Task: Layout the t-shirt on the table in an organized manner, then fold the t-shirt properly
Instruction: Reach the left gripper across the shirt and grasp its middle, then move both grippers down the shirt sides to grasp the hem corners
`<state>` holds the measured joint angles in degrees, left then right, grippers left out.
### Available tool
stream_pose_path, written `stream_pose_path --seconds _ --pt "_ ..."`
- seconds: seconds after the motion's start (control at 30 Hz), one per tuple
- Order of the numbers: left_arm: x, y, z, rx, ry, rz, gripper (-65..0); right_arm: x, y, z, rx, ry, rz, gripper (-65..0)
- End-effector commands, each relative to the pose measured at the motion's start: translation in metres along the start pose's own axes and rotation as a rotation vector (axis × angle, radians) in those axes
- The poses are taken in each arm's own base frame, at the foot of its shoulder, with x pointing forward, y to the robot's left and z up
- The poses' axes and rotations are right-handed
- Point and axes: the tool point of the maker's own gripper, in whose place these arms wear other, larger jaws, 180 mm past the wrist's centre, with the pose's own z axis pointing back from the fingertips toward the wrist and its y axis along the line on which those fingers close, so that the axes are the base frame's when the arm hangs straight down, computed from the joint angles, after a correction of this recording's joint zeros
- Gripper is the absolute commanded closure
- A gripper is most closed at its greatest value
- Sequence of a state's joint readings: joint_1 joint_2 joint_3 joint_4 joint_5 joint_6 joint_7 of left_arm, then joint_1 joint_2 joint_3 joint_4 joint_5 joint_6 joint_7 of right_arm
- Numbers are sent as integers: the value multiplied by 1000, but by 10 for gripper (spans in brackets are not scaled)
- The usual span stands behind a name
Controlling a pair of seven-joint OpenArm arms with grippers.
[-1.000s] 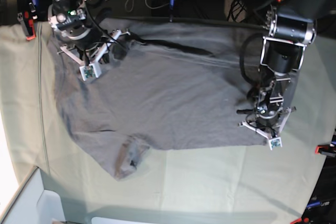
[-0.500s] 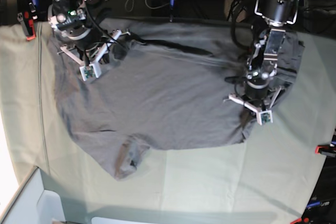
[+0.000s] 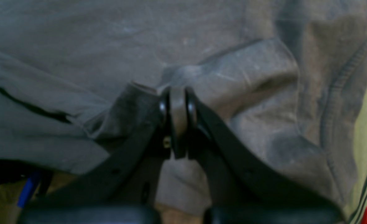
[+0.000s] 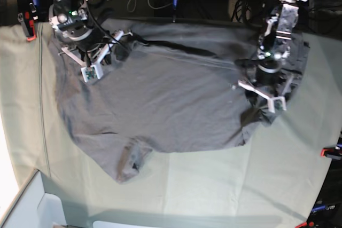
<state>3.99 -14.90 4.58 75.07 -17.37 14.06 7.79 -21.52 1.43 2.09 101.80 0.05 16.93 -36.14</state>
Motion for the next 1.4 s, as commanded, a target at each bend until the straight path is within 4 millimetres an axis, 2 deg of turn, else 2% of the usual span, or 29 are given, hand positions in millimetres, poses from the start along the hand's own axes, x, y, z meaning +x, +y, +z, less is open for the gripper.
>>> stream_pose_path --seconds 0.0,0.07,0.13,0.17,0.3,0.43,0.5,0.63,0.67,0.7,0.73,0.8,0.93,1.0,1.07,1.17,1.37 --pt "42 -4 -3 -11 -115 7 -319 12 0 3 2 -42 6 0" --pt "62 7 -7 18 -159 33 -319 12 0 3 3 -43 5 0" --pt "88 11 -20 37 -203 60 -320 12 0 3 3 -43 5 0" --pt "89 9 -27 43 -196 71 -320 12 0 3 3 -43 5 0" --pt "81 4 -63 75 -123 103 -320 15 0 2 2 -50 5 0" --pt "49 -2 -90 105 5 120 -319 15 -1 2 1 -50 8 0" --pt "33 1 -94 119 55 117 -317 15 -1 2 1 -50 8 0" --pt "9 9 -88 133 100 100 -317 15 -1 2 1 -50 8 0" --pt "-4 11 -83 137 121 94 -317 15 -1 2 1 -50 8 0" --pt "-11 12 -78 136 125 92 -316 15 -1 2 1 -50 8 0" --pt "-12 17 -72 137 114 83 -316 15 -2 2 0 -49 9 0" --pt "-26 32 -54 142 117 53 -316 15 -2 2 -1 -49 8 0" --pt "-32 35 -25 120 87 36 -316 20 -3 1 -3 -60 10 0" --pt "-28 32 -14 107 65 40 -316 20 -3 0 -3 -60 9 0" --pt "-19 38 -6 116 34 52 -316 21 -3 0 -1 -60 11 0" --pt "-10 44 -5 133 8 73 -316 27 -3 -1 -1 -74 13 0" --pt "-3 41 -9 127 -5 75 -315 30 -4 -2 -1 -80 13 0"
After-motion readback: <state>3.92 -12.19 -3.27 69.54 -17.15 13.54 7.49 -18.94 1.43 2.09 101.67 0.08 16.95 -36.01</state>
